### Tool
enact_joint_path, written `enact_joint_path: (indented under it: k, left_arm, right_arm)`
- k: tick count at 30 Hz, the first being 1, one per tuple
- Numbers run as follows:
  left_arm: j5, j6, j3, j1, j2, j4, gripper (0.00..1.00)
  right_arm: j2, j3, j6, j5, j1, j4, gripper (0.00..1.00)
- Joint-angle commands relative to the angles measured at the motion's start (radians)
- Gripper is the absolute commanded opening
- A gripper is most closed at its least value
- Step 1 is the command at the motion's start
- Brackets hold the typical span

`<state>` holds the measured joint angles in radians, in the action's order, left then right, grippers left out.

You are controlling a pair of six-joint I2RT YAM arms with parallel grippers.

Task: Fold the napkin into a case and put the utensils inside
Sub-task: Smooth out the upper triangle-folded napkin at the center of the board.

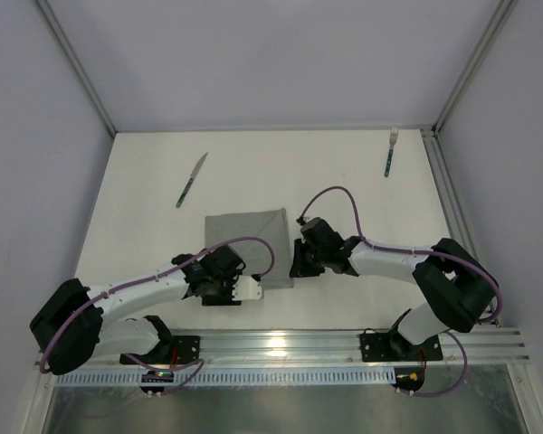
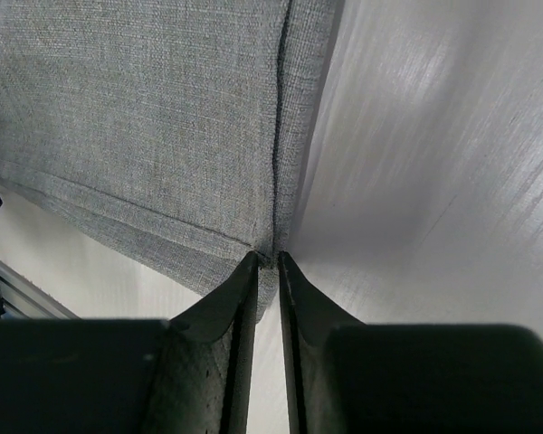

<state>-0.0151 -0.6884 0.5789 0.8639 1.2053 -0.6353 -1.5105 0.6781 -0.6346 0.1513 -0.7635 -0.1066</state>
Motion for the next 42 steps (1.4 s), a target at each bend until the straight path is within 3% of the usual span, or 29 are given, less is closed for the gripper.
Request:
enact_joint_path:
  k: [1,15,20,23,42]
  left_arm:
    - [0.003,0.0,-0.001,0.003,-0.02,0.037,0.47]
    - [-0.006,0.003,-0.01,0.003,-0.029,0.032,0.49]
    - [-0.009,0.004,-0.01,0.003,-0.03,0.036,0.49]
    - [-0.008,0.003,-0.011,0.003,-0.032,0.039,0.49]
    - [-0.008,0.0,-0.028,0.003,-0.047,0.043,0.49]
  right_arm:
    - [-0.001,0.044,-0.008,-0.025,-0.017,0.012,0.19]
    - [-0.01,0.095,0.007,-0.076,-0.06,-0.044,0.23]
    - [0.009,0.133,0.036,-0.146,-0.088,-0.123,0.33]
    - [0.007,0.156,0.049,-0.205,-0.108,-0.143,0.32]
    - [-0.062,0.143,0.012,-0.165,-0.123,-0.108,0.26]
